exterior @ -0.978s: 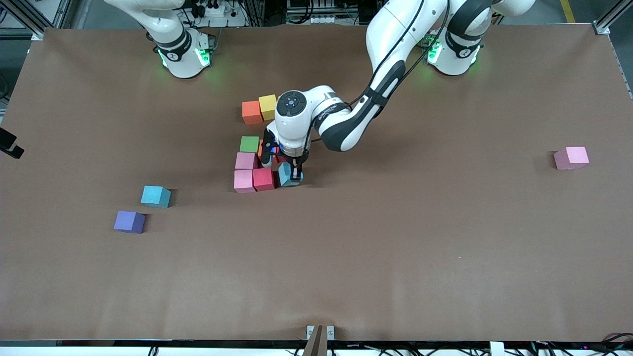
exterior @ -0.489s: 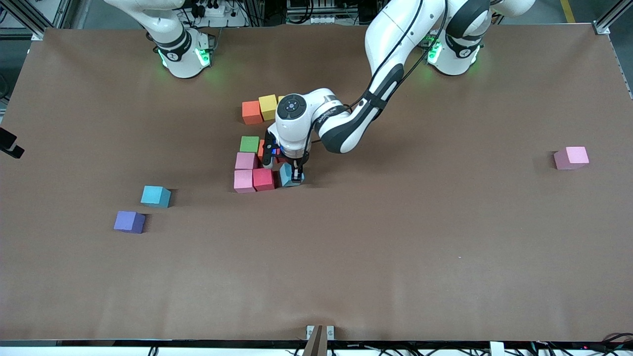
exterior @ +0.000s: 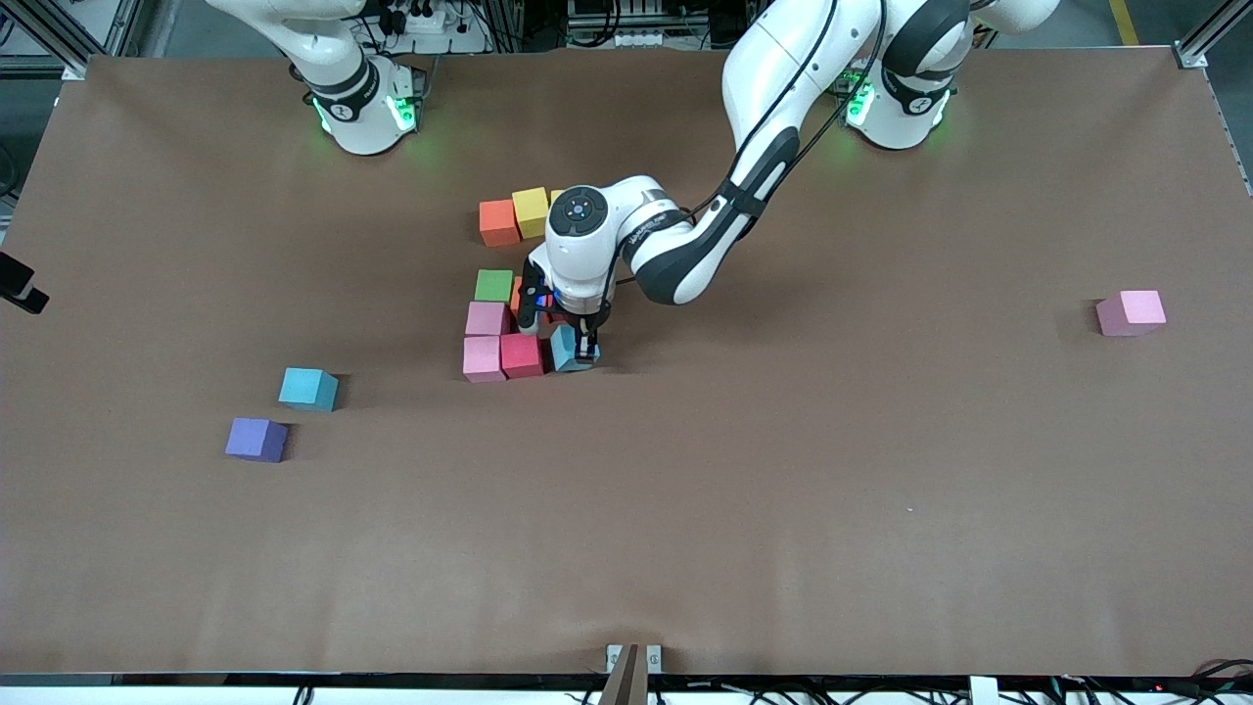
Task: Form number 2 with 11 blocks
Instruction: 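Lower the cyan cube beside the red cube with the left gripper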
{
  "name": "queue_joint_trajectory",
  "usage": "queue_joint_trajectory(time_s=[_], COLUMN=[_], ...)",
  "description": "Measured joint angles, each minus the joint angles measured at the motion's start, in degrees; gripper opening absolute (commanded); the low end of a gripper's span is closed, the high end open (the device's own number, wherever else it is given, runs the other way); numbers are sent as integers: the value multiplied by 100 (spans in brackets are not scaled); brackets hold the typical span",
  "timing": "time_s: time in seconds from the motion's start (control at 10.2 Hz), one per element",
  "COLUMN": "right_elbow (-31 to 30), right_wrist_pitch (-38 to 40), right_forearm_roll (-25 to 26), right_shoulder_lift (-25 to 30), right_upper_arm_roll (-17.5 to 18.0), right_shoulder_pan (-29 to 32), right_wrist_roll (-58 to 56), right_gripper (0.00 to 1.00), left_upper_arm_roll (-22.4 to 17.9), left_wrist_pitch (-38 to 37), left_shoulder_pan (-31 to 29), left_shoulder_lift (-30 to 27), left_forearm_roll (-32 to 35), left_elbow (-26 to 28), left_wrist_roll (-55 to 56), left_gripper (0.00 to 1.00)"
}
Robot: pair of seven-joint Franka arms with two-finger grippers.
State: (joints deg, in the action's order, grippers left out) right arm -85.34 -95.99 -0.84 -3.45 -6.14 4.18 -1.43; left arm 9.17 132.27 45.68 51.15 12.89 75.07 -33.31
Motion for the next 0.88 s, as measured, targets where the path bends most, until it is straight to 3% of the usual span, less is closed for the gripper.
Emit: queue_joint_trajectory(time_s=[0.2, 0.39, 0.88], right_elbow=[0, 0, 0], right_wrist_pitch=[2, 2, 9], right_forearm_roll=[0, 0, -4], right_shoulder_lift=[0, 0, 0], right_upper_arm_roll=[0, 1, 25], right_shoulder_pan=[0, 0, 0], right_wrist_roll=[1, 3, 3], right_gripper=[100, 100, 100], left_upper_arm_roll=[-4, -5, -4], left_wrist_pitch=[67, 67, 88], left_shoulder_pan=[-3, -4, -3], left_shoulder_lift=[33, 33, 39], left_forearm_roll=[0, 0, 0], left_elbow=[-1, -3, -3], left_wrist_roll=[0, -5, -64], left_gripper=[2, 22, 26])
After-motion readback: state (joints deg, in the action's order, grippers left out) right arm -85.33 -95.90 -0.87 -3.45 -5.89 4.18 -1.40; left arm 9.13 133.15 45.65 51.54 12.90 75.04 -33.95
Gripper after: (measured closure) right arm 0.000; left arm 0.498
